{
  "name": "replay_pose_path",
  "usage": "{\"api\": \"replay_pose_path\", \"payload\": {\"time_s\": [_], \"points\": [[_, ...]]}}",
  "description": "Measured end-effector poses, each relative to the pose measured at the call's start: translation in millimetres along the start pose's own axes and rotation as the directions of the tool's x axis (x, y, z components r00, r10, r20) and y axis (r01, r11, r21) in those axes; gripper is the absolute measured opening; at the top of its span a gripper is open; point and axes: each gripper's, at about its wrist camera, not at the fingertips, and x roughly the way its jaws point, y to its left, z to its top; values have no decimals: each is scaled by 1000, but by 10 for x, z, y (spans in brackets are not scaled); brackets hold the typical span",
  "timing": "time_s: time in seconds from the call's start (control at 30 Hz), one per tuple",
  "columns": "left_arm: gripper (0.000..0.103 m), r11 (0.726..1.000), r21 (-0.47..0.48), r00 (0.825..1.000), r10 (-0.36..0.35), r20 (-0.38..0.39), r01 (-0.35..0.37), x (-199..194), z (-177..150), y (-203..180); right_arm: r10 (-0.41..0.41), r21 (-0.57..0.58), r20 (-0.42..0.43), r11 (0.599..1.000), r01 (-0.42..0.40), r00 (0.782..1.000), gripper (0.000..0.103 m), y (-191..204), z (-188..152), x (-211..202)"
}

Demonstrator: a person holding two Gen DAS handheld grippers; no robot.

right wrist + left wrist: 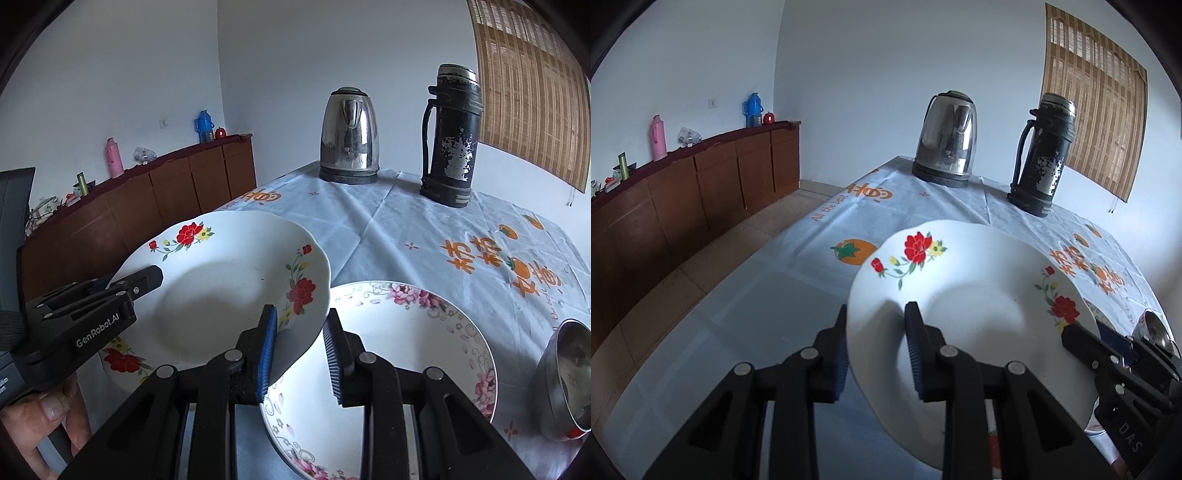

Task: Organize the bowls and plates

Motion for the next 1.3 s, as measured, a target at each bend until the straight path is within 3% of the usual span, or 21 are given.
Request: {"api": "replay_pose_path", "payload": {"time_s": [1.3], "points": [[25,996,89,999,-33,19,31,-251,-66,-661,-57,92,69,994,51,996,27,-524,-194,-461]]}}
